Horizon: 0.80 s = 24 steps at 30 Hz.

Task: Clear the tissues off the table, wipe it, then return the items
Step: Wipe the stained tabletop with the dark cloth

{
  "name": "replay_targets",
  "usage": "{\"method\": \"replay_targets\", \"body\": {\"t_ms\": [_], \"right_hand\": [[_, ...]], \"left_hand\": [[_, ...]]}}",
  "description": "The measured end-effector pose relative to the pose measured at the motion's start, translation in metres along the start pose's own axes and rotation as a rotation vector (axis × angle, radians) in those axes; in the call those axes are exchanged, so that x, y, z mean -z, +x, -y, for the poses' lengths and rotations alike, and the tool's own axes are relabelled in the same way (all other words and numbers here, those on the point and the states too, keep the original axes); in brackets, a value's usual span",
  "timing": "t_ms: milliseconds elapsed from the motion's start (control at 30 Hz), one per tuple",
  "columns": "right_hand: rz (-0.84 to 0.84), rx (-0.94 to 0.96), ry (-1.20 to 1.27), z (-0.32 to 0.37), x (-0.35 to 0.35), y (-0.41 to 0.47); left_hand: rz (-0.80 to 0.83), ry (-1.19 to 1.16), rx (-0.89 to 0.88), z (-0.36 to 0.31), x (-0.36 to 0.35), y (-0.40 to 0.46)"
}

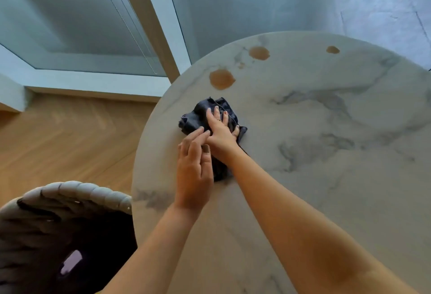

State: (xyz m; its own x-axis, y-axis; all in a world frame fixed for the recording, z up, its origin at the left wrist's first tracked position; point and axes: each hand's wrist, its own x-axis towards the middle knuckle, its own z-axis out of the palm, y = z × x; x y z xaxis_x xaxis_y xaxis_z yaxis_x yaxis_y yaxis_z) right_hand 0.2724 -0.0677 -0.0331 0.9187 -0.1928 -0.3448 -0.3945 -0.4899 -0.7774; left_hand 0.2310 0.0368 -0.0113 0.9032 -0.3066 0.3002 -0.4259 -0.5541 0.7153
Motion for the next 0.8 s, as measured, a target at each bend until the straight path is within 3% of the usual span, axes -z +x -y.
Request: {"method": "replay_targets", "body": {"t_ms": [67, 133, 200, 300, 433, 567, 700, 800], "right_hand": [[0.029, 0.01, 0.446, 0.001, 0.023, 0.003], [-0.119, 0.04, 0.599, -0.014, 0.045, -0.01], [-0.388, 0.036, 0.384, -0.045, 0.066, -0.026], [-0.652, 0.012, -0.023, -0.093, 0.096, -0.034], [-0.414, -0.154, -0.551, -0.122, 0.113, -0.019], [-0.369, -0.177, -0.676, -0.124, 0.108, -0.015], [-0.33, -0.194, -0.692, -0.125, 0.111, -0.015], [-0.33, -0.19, -0.685, -0.122, 0.112, -0.016]], "left_hand": [[0.019, -0.065, 0.067, -0.017, -0.021, 0.014], [0.142, -0.042, 0.266, -0.024, -0.044, 0.027], [0.245, 0.176, 0.471, -0.018, -0.068, 0.034], [0.287, 0.505, 0.498, -0.006, -0.082, 0.044], [0.213, 0.618, 0.537, 0.026, -0.072, 0.087], [0.261, 0.746, 0.459, 0.056, -0.081, 0.156], [0.364, 0.731, 0.143, 0.051, -0.097, 0.159], [0.468, 0.646, -0.106, 0.063, -0.068, 0.122]]}}
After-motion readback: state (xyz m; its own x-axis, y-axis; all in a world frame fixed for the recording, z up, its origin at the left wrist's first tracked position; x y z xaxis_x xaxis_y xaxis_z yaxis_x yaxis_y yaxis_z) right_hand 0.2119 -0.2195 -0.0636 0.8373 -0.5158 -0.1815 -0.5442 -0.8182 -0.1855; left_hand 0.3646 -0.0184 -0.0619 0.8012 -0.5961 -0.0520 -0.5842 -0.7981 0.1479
